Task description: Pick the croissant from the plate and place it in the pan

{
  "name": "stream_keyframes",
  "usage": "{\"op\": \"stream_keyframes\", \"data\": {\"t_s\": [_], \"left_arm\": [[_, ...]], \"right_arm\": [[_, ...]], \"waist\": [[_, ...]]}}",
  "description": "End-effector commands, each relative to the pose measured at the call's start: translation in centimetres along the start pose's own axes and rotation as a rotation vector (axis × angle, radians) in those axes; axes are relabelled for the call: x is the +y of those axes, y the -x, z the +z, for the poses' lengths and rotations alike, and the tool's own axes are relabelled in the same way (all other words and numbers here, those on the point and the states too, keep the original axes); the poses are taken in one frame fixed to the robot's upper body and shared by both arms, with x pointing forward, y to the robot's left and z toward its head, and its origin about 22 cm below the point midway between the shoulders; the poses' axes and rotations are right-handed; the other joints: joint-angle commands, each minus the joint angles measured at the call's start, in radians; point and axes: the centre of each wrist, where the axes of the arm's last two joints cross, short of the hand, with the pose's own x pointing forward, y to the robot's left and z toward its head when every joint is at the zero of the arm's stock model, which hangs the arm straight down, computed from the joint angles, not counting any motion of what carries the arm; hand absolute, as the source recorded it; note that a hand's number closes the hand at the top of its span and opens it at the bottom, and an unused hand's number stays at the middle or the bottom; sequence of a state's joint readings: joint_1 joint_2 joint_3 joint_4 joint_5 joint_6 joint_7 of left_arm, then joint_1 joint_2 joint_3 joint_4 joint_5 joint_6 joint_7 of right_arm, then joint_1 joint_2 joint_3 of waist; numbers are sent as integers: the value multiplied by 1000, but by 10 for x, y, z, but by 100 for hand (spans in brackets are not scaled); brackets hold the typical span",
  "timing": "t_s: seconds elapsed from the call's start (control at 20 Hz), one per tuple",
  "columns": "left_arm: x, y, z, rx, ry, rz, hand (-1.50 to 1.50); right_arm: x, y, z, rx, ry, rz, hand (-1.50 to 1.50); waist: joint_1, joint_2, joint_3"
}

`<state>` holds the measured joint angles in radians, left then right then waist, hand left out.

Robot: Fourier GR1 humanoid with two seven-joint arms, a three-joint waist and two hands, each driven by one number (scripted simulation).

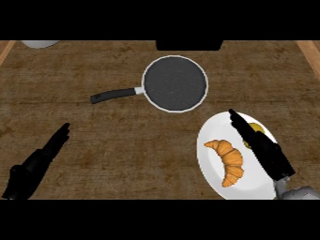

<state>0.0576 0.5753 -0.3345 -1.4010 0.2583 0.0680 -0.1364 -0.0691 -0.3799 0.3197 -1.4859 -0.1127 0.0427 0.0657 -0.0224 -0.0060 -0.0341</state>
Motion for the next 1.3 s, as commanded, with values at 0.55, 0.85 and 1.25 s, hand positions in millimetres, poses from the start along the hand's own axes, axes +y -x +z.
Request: {"op": "stream_keyframes", "data": {"t_s": [0.55, 0.85, 1.25], "left_arm": [[49, -1, -12, 209, -406, 23, 0], [43, -28, -36, 212, -427, 7, 0], [62, -24, -30, 229, -420, -3, 0]], "right_arm": [[-20, -16, -9, -443, 296, -339, 150], [-69, 2, 25, -628, 97, -155, -150], [-113, -78, 50, -448, 8, 343, -150]], "waist": [[6, 13, 41], [19, 6, 35], [18, 3, 31]]}}
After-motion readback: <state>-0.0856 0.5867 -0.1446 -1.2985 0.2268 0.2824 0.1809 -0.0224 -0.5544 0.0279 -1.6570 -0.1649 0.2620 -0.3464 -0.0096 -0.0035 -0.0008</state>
